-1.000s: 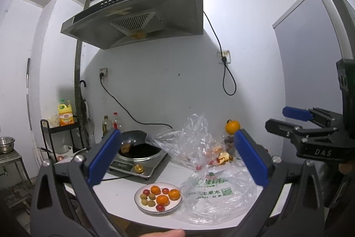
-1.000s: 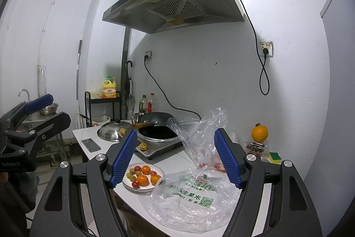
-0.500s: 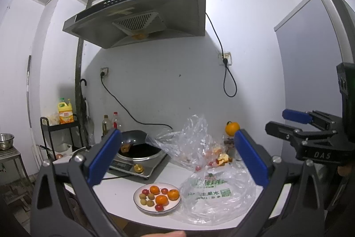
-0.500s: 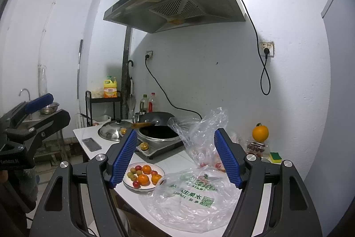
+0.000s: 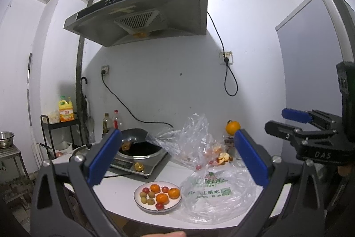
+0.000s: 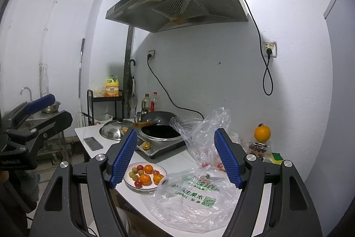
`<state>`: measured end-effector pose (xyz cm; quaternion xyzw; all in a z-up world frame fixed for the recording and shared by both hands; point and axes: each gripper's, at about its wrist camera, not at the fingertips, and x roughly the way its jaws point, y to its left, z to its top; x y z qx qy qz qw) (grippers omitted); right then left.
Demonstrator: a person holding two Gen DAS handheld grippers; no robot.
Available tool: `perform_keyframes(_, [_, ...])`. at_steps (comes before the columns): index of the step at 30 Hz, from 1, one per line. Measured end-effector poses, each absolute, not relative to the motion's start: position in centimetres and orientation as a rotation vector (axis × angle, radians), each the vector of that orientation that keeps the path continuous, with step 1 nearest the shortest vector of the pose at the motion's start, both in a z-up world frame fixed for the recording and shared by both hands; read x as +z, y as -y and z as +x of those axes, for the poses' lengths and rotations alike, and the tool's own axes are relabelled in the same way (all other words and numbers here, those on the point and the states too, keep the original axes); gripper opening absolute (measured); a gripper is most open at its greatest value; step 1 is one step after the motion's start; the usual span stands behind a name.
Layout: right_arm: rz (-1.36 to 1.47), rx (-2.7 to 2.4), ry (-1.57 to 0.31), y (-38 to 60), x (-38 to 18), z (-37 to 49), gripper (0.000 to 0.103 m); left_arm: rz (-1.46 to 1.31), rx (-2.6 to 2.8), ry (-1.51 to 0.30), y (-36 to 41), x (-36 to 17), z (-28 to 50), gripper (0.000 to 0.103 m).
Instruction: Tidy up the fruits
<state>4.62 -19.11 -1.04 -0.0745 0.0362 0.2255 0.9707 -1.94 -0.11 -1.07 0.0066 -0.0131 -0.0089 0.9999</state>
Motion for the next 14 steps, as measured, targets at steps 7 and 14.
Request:
perform_keyframes(7, [-0.152, 0.456, -0.074, 19.04, -0.95, 4.6, 0.075, 0.01, -0.017, 0.025, 0.0, -1.06, -1.96, 0.102])
perform_keyframes(14, [-0.154, 0.466, -0.076, 18.93, -0.9, 4.76, 0.075, 0.012, -0.034, 0.022, 0.03, -1.04, -2.0, 0.102])
